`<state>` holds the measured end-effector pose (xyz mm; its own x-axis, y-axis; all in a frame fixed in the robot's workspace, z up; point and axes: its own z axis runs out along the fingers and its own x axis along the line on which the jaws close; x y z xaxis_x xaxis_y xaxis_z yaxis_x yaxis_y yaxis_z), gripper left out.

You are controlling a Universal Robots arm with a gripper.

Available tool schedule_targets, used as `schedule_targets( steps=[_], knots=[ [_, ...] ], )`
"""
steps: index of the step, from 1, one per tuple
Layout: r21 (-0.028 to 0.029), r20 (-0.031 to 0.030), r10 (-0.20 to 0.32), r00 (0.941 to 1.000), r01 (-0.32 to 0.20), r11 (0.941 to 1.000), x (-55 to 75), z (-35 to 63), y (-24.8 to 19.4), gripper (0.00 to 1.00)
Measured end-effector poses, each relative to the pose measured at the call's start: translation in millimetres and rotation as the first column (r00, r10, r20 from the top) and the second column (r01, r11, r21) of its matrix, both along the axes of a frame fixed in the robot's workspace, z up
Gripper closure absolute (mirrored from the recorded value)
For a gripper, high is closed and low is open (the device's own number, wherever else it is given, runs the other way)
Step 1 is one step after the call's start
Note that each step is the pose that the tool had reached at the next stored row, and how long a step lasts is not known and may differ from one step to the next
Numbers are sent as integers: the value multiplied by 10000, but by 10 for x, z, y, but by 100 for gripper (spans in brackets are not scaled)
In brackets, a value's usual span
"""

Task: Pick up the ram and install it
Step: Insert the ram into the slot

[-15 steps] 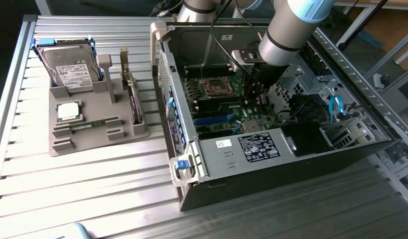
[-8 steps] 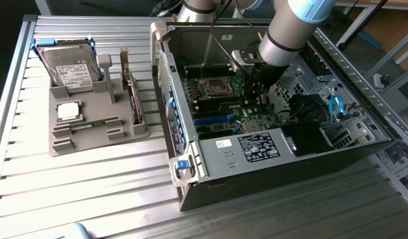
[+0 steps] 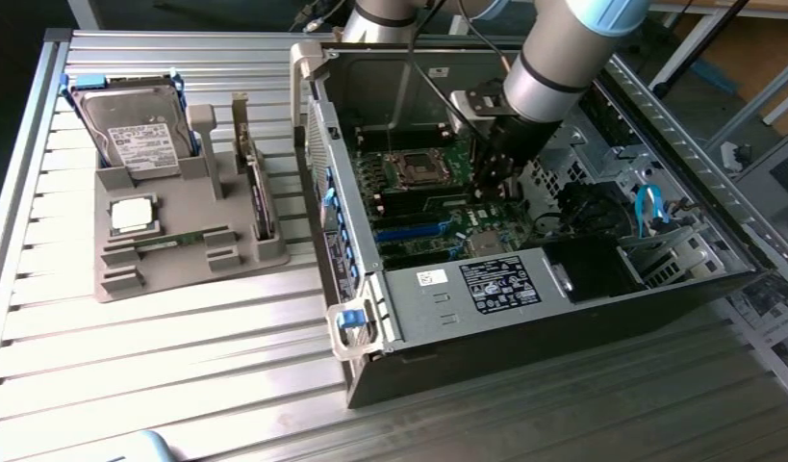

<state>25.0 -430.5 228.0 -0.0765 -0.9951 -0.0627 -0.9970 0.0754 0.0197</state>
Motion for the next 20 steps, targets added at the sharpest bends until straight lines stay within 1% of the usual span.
schedule_targets(
  steps=[4,10,16,18,20],
  knots=[
    [-2,-1,0,10000,0,10000,0,16,0,86],
    [-1,-1,0,10000,0,10000,0,116,0,86],
    [6,-1,0,10000,0,10000,-2,169,0,86],
    [20,2,0,10000,0,10000,-26,169,0,86],
    [17,28,-1,10000,1,10000,-94,171,-1,86]
  ],
)
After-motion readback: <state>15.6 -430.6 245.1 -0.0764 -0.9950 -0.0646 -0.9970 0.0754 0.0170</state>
